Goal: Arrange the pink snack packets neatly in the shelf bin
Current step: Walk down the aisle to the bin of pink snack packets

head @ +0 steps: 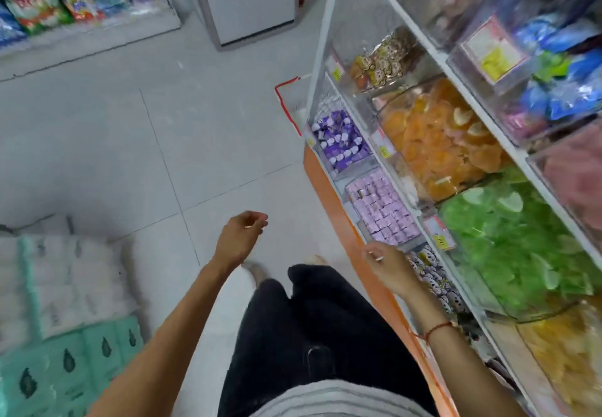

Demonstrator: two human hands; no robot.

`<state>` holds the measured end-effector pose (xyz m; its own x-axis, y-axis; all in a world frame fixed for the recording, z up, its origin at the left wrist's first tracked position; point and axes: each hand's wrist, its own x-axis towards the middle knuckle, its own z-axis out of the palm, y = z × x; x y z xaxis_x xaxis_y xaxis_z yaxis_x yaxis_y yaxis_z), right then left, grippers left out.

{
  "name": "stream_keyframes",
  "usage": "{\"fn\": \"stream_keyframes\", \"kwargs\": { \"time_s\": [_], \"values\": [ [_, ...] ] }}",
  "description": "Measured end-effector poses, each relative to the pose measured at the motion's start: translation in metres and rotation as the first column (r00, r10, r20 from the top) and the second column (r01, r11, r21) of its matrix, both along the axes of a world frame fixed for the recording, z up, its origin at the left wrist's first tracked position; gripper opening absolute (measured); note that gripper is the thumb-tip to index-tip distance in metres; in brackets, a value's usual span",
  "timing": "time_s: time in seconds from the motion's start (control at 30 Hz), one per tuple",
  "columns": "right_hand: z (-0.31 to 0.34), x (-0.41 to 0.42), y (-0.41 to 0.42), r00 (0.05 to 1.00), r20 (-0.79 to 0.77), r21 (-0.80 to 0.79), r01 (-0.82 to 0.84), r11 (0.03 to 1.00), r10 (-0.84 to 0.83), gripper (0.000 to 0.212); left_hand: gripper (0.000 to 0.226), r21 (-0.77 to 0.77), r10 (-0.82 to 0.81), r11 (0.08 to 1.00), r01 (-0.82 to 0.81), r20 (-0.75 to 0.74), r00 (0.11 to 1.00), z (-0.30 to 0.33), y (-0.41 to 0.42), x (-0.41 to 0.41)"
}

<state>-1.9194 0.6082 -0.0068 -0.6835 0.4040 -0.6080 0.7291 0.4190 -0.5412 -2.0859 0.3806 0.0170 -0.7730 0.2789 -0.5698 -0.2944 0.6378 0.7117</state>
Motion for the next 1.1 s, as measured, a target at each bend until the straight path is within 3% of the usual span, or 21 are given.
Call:
{"fn": "stream_keyframes", "kwargs": {
  "time_s": [0.1,0.27,0.4,0.5,0.57,0.67,0.73,0.83,0.97,1.1],
  "values": [
    [-0.021,-0.025,0.025,0.997,0.039,0.076,-0.074,0.994,0.071,0.022,0.025,-0.137,-0.266,0.957,0.255,-0.070,0.962,-0.011,0.057,-0.040],
    [-0.076,-0.049,0.063,0.981,0.193,0.330,-0.070,0.941,0.006,0.017,0.029,-0.277,-0.612,0.768,0.578,-0.053,0.789,-0.063,0.164,-0.096],
    [-0.130,-0.051,0.084,0.953,0.299,0.451,-0.107,0.886,-0.037,0.046,0.040,-0.324,-0.758,0.616,0.718,0.006,0.652,-0.127,0.236,-0.121],
    [-0.176,-0.050,0.095,0.918,0.302,0.518,0.067,0.853,-0.256,0.056,0.045,-0.370,-0.873,0.447,0.814,0.018,0.488,-0.189,0.277,-0.126],
    [-0.212,-0.050,0.099,0.850,0.302,0.585,0.192,0.788,-0.431,0.056,0.049,-0.335,-0.913,0.389,0.858,-0.015,0.409,-0.236,0.298,-0.123],
    [-0.264,-0.056,0.098,0.738,0.337,0.644,0.272,0.715,-0.585,0.060,0.056,-0.215,-0.901,0.434,0.875,-0.132,0.414,-0.299,0.315,-0.114],
    [-0.290,-0.057,0.096,0.707,0.187,0.704,0.388,0.595,-0.682,0.065,0.051,-0.088,-0.855,0.483,0.871,-0.263,0.448,-0.336,0.319,-0.110],
    [-0.317,-0.052,0.094,0.719,-0.097,0.767,0.495,0.409,-0.688,0.065,0.029,0.183,-0.714,0.580,0.794,-0.355,0.603,-0.371,0.321,-0.111],
    [-0.340,-0.044,0.096,0.761,-0.339,0.818,0.529,0.227,-0.553,0.041,0.039,0.329,-0.586,0.493,0.806,-0.559,0.587,-0.400,0.329,-0.117],
    [-0.355,-0.040,0.097,0.799,-0.418,0.848,0.514,0.129,-0.433,0.032,0.013,0.439,-0.548,0.397,0.806,-0.591,0.592,-0.419,0.333,-0.121]
  ]
}}
